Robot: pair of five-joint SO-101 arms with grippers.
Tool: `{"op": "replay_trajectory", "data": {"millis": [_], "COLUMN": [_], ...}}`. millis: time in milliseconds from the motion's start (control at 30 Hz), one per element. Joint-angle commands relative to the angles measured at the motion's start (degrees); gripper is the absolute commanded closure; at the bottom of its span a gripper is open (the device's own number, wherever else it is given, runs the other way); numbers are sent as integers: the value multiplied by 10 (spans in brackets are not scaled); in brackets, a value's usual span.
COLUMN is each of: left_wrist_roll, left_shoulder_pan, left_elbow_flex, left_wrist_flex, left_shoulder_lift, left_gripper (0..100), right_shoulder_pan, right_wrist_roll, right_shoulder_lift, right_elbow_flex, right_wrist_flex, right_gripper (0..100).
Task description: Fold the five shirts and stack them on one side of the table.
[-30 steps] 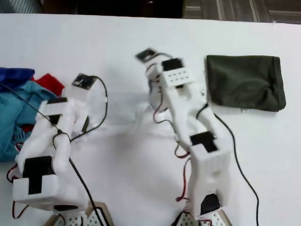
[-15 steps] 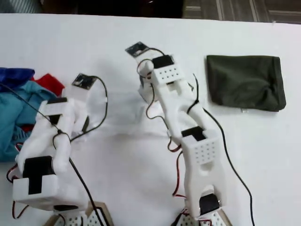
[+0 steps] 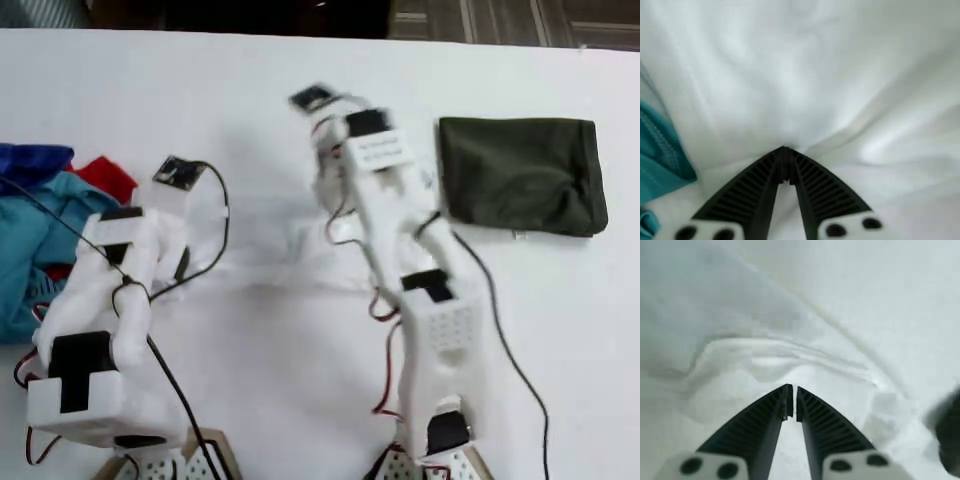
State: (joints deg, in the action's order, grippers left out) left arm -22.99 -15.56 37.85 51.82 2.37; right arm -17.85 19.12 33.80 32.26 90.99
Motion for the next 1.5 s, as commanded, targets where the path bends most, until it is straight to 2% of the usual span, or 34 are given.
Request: {"op": "replay_trajectory", "data": {"millis": [0,133,200,433,667,800,933,1000,1167,1300,1467], "left_wrist_roll": [6,6,6,6,6,6,6,6,30,96,98], "left_shoulder_pan": [-6,-6,-6,-6,-6,-4,7,24,61,42,-8], "left_elbow_flex": [2,2,2,2,2,1,-7,-29,-135,-225,-282], "left_wrist_flex": [-11,-11,-11,-11,-11,-11,-11,23,181,267,312], "left_shoulder_lift": [-4,-4,-4,-4,-4,-4,-10,-10,-10,-10,-5], "left_gripper": [974,974,974,974,974,974,974,974,974,972,945], "right_shoulder_pan": [48,95,106,113,155,196,207,201,175,148,161], "right_wrist_roll": [-3,-2,-2,-2,4,56,61,61,61,61,61], "right_shoulder_lift": [-65,-51,-35,22,73,57,-13,-55,-149,-167,-180], "right_elbow_flex": [3,-38,-60,-71,-71,-71,-76,-76,-77,-131,-247], "right_wrist_flex": [50,45,28,7,-21,-19,-15,-5,35,46,-36], "right_gripper": [946,789,753,784,786,785,784,784,784,784,784]}}
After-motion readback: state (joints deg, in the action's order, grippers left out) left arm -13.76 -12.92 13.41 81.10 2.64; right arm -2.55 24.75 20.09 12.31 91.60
